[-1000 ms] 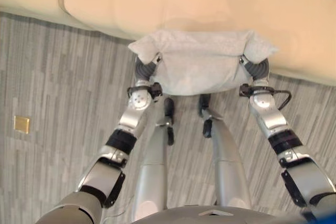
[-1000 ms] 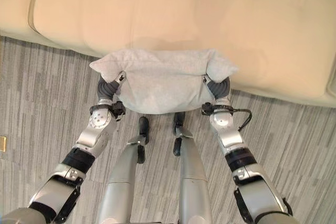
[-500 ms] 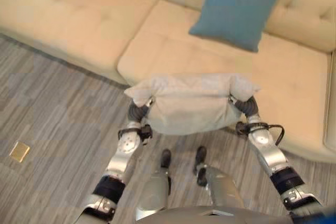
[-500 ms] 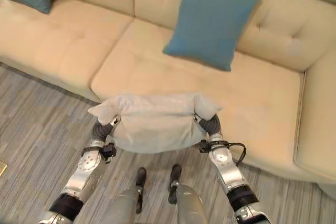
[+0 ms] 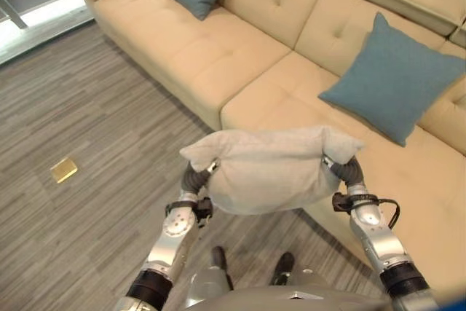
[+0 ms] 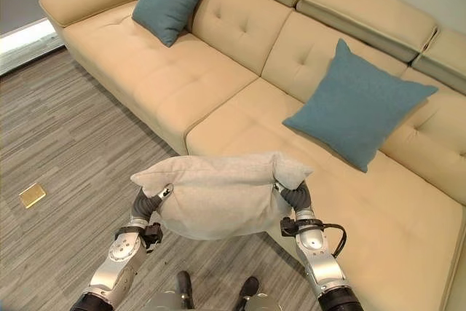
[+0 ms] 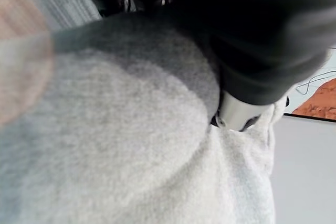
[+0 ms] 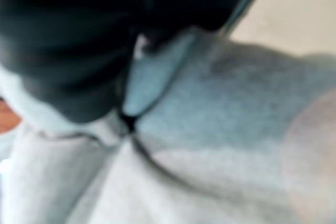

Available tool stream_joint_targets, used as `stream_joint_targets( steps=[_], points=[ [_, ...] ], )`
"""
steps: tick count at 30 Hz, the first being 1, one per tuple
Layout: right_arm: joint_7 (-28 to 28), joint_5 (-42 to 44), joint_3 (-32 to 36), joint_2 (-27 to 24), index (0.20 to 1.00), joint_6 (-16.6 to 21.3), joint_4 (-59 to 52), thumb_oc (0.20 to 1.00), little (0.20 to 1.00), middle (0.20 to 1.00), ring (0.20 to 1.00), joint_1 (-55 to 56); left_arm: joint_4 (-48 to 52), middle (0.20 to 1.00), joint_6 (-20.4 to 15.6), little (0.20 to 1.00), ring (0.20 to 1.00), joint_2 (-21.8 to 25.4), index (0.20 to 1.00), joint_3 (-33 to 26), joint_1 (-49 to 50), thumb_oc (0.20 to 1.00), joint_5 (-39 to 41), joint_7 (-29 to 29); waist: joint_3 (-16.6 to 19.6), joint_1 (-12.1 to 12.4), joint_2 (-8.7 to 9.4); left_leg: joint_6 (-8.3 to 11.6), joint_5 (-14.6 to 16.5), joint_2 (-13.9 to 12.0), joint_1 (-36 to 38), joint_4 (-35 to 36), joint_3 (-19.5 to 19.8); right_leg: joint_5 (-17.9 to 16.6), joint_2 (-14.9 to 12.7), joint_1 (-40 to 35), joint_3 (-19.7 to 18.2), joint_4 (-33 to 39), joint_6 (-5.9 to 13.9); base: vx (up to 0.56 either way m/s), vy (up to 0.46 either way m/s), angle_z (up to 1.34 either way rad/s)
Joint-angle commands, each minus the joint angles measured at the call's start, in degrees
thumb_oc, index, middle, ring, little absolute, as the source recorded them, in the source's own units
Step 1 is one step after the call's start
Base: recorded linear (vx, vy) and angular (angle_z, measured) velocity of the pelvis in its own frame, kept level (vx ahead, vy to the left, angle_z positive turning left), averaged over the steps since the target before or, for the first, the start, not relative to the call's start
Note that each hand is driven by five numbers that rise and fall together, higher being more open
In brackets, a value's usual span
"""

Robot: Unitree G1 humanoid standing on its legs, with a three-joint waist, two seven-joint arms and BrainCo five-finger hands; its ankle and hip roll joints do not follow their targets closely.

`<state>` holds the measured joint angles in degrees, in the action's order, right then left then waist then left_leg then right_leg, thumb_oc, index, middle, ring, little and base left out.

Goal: Pick up all the scattered cushions and arrange them neatly on the sofa.

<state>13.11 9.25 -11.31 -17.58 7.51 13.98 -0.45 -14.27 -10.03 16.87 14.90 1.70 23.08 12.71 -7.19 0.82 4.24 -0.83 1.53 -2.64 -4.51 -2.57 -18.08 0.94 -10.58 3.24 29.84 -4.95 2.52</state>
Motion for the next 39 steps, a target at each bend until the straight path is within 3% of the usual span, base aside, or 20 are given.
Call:
stream_joint_targets(
  steps=[1,3,8,15,17,18,20,21,24,29,31,32,34,37,39],
  points=[
    [-0.81,0.82,2.17,0.67,0.200,3.87,-4.07,0.200,0.200,0.200,0.200,-3.56,7.16,0.200,-3.41,0.200,0.200,2.12,0.200,-1.22,-1.54,0.200,-1.46,-2.19,1.89,-1.71,0.52,1.87,0.97,1.05,-0.98,0.95,7.18,2.39,3.30,0.12,-17.22,-1.26,4.77,0.03,0.165,0.30],
    [-0.91,0.55,1.74,0.72,0.200,4.26,-4.27,0.200,0.200,0.200,0.200,-3.97,6.85,0.200,-3.44,0.200,0.200,2.31,0.200,-0.93,-2.14,0.200,-1.98,-2.08,1.40,-2.43,0.13,1.01,0.75,2.47,-0.22,2.23,9.68,1.61,6.99,3.32,-26.79,-1.14,4.90,0.14,0.157,0.99],
    [-1.19,0.54,2.30,0.46,0.200,4.62,-4.40,0.200,0.200,0.200,0.200,-2.94,6.08,0.200,-3.63,0.200,0.200,2.40,0.200,0.59,-4.45,0.200,-3.18,-2.60,0.98,-4.15,0.55,0.87,-0.13,4.57,-0.27,3.01,14.78,0.39,10.24,5.79,-32.50,-0.89,4.50,0.11,0.026,0.71],
    [-2.28,0.83,3.45,-0.20,0.200,4.72,-4.98,0.200,0.200,0.200,0.200,-0.17,6.88,0.200,-3.65,0.200,0.200,2.06,0.200,0.52,-3.46,0.200,-3.33,-3.36,2.39,-4.70,0.86,1.97,0.25,5.32,1.00,3.70,18.26,1.03,11.03,3.00,-32.00,0.93,3.05,0.13,-0.076,0.58],
    [-2.40,0.84,3.65,-0.30,0.200,4.75,-5.17,0.200,0.200,0.200,0.200,0.28,7.12,0.200,-3.61,0.200,0.200,1.92,0.200,0.60,-3.37,0.200,-3.38,-3.38,2.35,-5.11,0.91,2.13,0.62,5.60,0.81,2.83,18.98,1.17,11.07,2.70,-31.81,1.11,2.80,0.08,-0.061,0.55],
    [-2.43,0.84,4.36,-0.92,0.200,4.77,-5.46,0.200,0.200,0.200,0.200,0.94,7.20,0.200,-3.79,0.200,0.200,1.41,0.200,0.79,-3.63,0.200,-2.98,-3.65,2.03,-5.43,1.11,2.55,2.08,6.49,-0.55,-0.93,19.78,1.38,10.81,2.33,-31.30,1.38,2.29,0.07,-0.061,0.48],
    [-2.43,0.91,4.72,-1.21,0.200,4.85,-5.66,0.200,0.200,0.200,0.200,1.23,7.23,0.200,-3.85,0.200,0.200,1.22,0.200,0.78,-3.62,0.200,-2.84,-3.74,1.98,-5.90,1.07,2.84,2.96,6.74,-1.46,-2.97,19.75,1.53,10.50,1.93,-30.22,1.58,2.17,0.10,-0.032,0.90],
    [-2.15,1.24,5.33,-1.72,0.200,4.83,-5.94,0.200,0.200,0.200,0.200,1.66,7.14,0.200,-3.77,0.200,0.200,0.77,0.200,1.42,-3.70,0.200,-2.11,-3.87,1.75,-6.11,0.82,3.51,1.80,5.24,-3.14,-3.38,17.28,2.51,9.61,0.29,-27.58,2.15,2.23,0.13,0.031,0.94],
    [-1.48,1.91,5.08,-1.86,0.200,4.69,-6.17,0.200,0.200,0.200,0.200,0.51,7.86,0.200,-3.31,0.200,0.200,1.13,0.200,1.32,-3.75,0.200,-2.62,-3.14,1.57,-5.03,1.66,4.20,-0.75,3.42,-10.12,-5.66,14.75,3.59,8.69,-0.30,-27.63,1.76,2.21,0.13,0.045,0.73],
    [-1.95,1.87,5.04,-0.49,0.200,5.08,-7.07,0.200,0.200,0.200,0.200,-0.25,9.28,0.200,-3.13,0.200,0.200,2.18,0.200,0.62,-2.58,0.200,-3.68,-3.37,3.11,-4.49,1.16,2.80,0.29,3.48,-5.97,-2.55,13.85,5.51,8.45,-1.34,-27.95,-2.93,3.17,0.29,0.162,-0.25],
    [-2.32,1.18,4.43,0.12,0.200,4.99,-6.47,0.200,0.200,0.200,0.200,-1.50,10.00,0.200,-3.18,0.200,0.200,3.04,0.200,-0.03,-2.64,0.200,-4.11,-3.13,2.68,-4.34,0.78,1.38,1.24,3.65,-2.89,-1.31,12.86,2.72,7.45,1.07,-28.33,-11.90,5.14,0.23,0.188,-0.41],
    [-2.32,1.18,4.42,0.12,0.200,4.99,-6.45,0.200,0.200,0.200,0.200,-1.53,10.01,0.200,-3.17,0.200,0.200,3.05,0.200,-0.05,-2.65,0.200,-4.11,-3.14,2.63,-4.26,0.83,1.35,1.23,3.68,-2.84,-1.27,12.75,2.82,7.41,1.18,-28.45,-12.13,5.18,0.18,0.136,-0.25],
    [-2.60,0.84,3.80,0.54,0.200,4.97,-6.23,0.200,0.200,0.200,0.200,-2.58,10.27,0.200,-3.55,0.200,0.200,3.66,0.200,-0.97,-2.90,0.200,-4.26,-2.44,2.09,-4.18,0.03,0.45,2.32,3.34,0.11,-0.18,11.95,0.35,6.76,4.73,-27.61,-19.38,6.28,0.18,0.116,-0.17],
    [-3.08,0.51,3.94,0.14,0.200,4.72,-5.95,0.200,0.200,0.200,0.200,-2.86,9.93,0.200,-3.88,0.200,0.200,3.32,0.200,-1.30,-2.82,0.200,-4.24,-2.58,1.94,-5.07,-0.70,0.35,3.14,3.94,3.34,1.38,12.64,1.14,8.54,8.63,-27.22,-17.72,5.26,0.28,0.090,-0.21],
    [-3.39,0.76,3.88,-0.40,0.200,4.86,-5.75,0.200,0.200,0.200,0.200,-2.97,10.10,0.200,-4.05,0.200,0.200,3.18,0.200,-1.40,-2.52,0.200,-4.21,-2.79,1.75,-5.71,-0.47,0.40,4.05,4.97,5.43,2.18,13.13,0.79,9.62,10.63,-25.80,-11.56,4.58,0.29,0.009,-0.05]
  ],
)
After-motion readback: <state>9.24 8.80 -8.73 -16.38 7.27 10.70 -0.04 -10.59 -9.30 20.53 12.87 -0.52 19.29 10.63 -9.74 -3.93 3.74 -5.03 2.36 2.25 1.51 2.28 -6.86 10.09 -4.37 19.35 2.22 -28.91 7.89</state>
